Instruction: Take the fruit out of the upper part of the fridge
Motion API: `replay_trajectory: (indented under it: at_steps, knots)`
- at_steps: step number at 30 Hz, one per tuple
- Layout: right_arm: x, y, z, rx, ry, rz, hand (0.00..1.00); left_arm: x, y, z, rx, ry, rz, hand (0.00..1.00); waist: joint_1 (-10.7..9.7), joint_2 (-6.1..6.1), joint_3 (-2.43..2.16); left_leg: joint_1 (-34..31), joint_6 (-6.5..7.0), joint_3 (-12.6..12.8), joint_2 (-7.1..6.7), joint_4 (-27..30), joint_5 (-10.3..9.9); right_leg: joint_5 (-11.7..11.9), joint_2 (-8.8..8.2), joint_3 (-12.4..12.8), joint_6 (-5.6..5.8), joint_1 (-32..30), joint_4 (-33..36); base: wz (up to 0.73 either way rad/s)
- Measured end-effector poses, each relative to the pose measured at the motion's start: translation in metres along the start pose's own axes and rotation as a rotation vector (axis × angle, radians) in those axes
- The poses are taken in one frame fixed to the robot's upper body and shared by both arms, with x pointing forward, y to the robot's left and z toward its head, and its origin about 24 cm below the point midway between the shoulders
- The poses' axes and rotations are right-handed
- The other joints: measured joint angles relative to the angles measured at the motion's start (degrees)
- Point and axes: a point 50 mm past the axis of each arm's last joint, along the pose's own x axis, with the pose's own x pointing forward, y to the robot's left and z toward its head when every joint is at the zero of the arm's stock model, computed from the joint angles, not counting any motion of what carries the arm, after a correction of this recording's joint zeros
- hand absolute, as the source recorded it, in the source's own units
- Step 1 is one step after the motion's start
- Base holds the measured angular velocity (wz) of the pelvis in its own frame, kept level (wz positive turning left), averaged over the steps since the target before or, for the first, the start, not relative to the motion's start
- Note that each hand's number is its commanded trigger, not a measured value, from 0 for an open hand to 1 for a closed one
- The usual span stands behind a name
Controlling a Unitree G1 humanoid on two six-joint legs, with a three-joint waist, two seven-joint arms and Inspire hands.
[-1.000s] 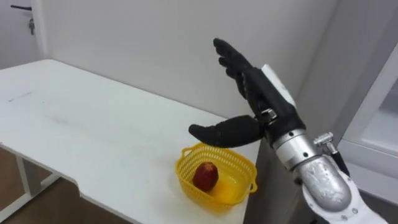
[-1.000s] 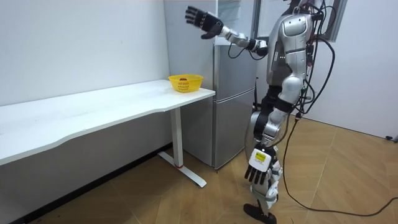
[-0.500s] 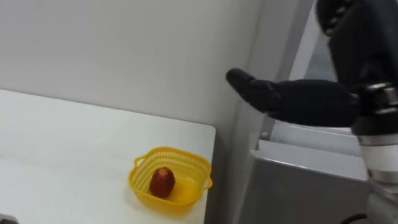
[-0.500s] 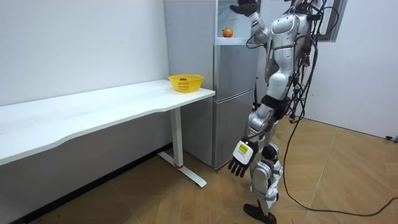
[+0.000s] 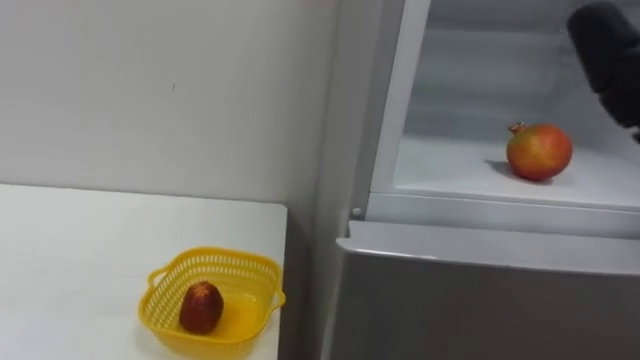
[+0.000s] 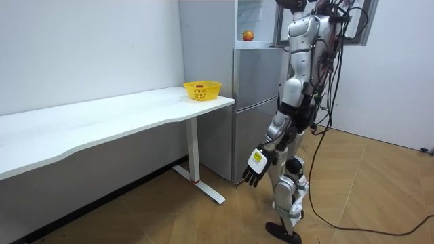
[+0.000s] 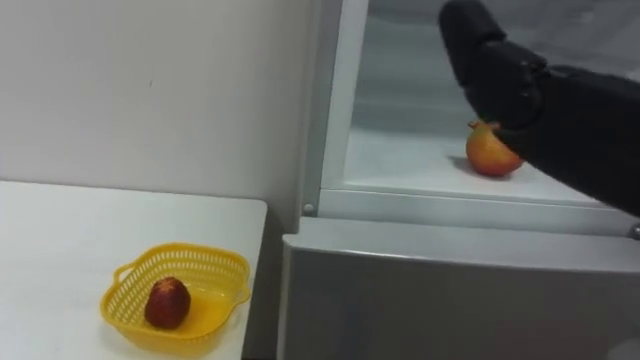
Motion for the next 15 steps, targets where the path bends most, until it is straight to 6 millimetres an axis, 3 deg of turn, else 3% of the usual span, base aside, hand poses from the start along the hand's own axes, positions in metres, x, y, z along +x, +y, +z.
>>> replay_trajectory:
  at_steps: [7,15]
  knots:
    - [-0.010,-0.007,-0.016,-0.080,0.072,-0.001,0.00,0.000,0.000,-0.002,-0.006,0.011,0.001,0.00,0.0,0.05,0.10,0.6,0.00,0.4,0.05,-0.1,0.0,0.0,0.01,-0.1,-0.08,0.2,0.2,-0.06]
    - [-0.031,-0.011,-0.066,-0.159,0.343,0.065,0.00,0.001,0.002,0.000,-0.014,0.014,-0.009,0.00,0.4,-0.39,0.70,0.4,0.05,0.5,-0.02,0.0,-0.1,0.1,-0.11,-0.1,-0.10,0.1,0.0,0.00]
